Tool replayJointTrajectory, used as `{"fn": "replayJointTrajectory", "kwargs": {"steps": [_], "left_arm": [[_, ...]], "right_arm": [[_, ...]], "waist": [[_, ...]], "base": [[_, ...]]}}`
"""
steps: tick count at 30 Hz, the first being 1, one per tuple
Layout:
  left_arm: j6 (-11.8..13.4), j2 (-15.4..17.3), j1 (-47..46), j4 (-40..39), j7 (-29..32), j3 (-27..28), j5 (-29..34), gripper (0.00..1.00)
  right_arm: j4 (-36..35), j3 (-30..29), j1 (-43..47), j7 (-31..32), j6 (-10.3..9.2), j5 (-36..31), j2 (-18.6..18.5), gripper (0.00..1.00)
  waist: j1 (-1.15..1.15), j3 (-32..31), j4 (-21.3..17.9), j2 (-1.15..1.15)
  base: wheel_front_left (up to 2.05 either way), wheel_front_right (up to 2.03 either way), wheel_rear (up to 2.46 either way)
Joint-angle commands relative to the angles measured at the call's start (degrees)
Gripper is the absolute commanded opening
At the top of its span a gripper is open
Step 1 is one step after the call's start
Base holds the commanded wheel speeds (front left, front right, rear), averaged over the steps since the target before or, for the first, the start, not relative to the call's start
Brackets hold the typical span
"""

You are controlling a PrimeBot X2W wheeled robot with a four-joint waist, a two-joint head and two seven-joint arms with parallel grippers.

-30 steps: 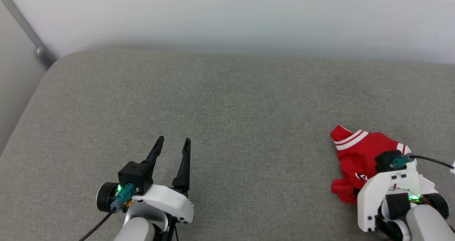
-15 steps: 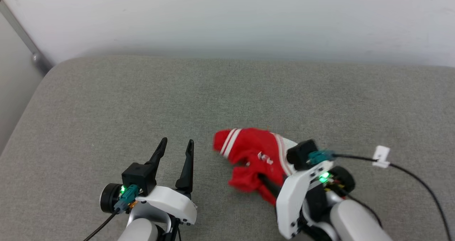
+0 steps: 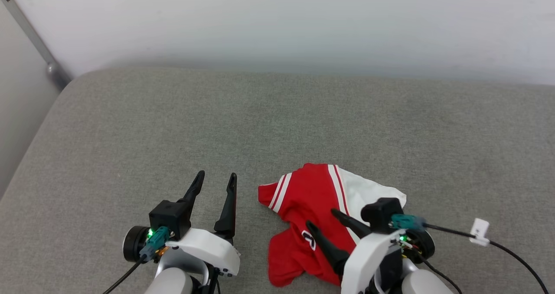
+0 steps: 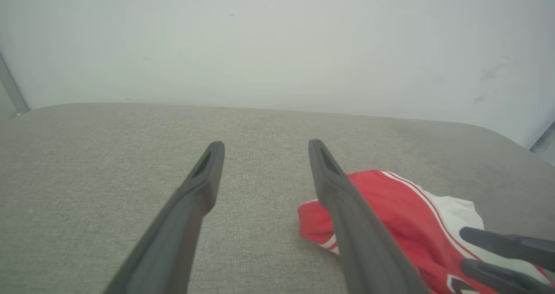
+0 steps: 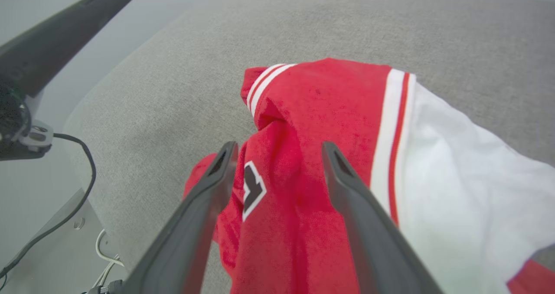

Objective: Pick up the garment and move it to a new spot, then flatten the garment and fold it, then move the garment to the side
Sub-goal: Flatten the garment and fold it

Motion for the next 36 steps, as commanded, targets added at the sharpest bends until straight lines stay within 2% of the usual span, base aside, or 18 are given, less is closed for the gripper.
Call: {"fn": "replayJointTrajectory", "kwargs": {"steps": [1, 5, 8, 12, 17, 23, 34, 35, 36], "left_arm": [[0.21, 0.15, 0.48, 0.1, -0.4, 0.0, -0.13, 1.0], [0.65, 0.32, 0.79, -0.06, -0.38, 0.06, -0.17, 1.0], [0.72, 0.41, 1.08, -0.27, -0.42, -0.03, -0.16, 1.0], [0.94, 0.31, 0.7, -0.93, -0.46, -0.02, 0.0, 1.0], [0.42, 0.06, -0.89, -1.56, -0.53, -0.36, 0.43, 1.0], [0.11, -0.59, -2.54, -2.0, -0.71, -0.38, 0.96, 1.0], [-1.01, -2.2, -4.47, -1.52, -0.83, 0.83, 1.72, 1.0], [-1.18, -2.31, -4.5, -1.52, -0.83, 1.04, 1.8, 1.0], [-1.31, -2.41, -4.52, -1.46, -0.83, 1.27, 1.83, 1.0]], "right_arm": [[-0.54, -0.37, 1.09, -0.9, -0.02, 0.11, 0.07, 1.0], [-4.43, -4.04, 3.27, -4.25, -0.02, -0.83, -0.09, 1.0], [-6.08, -9.61, 4.78, -2.89, -0.02, -1.02, -0.68, 1.0], [-5.34, -18.83, 4.45, 3.83, -0.02, -2.29, -1.57, 1.0], [-1.25, -24.68, 1.06, 16.84, -0.01, -3.34, -4.21, 1.0], [1.73, -24.76, -4.0, 27.11, -0.02, -3.36, -5.67, 1.0], [11.25, -19.36, -10.1, 36.2, -0.02, -2.03, -6.91, 1.0], [11.89, -18.83, -10.14, 36.64, -0.02, -1.48, -6.84, 0.62], [12.33, -18.22, -10.36, 36.97, -0.01, -0.71, -6.63, 0.29]], "waist": [[0.0, -0.38, -0.21, 0.0], [0.0, -1.24, -0.9, 0.0], [0.0, -1.71, -1.21, 0.0], [0.0, -1.12, -1.31, 0.0], [0.0, 1.03, -0.13, 0.0], [0.0, 4.11, 2.03, 0.0], [0.0, 7.86, 4.41, 0.0], [0.0, 8.0, 4.47, 0.0], [0.0, 8.08, 4.5, 0.0]], "base": [[0.0, 0.0, 0.0], [0.0, 0.0, 0.0], [0.0, 0.0, 0.0], [0.0, 0.0, 0.0], [0.0, 0.0, 0.0], [0.0, 0.0, 0.0], [0.0, 0.0, 0.0], [0.0, 0.0, 0.0], [0.0, 0.0, 0.0]]}}
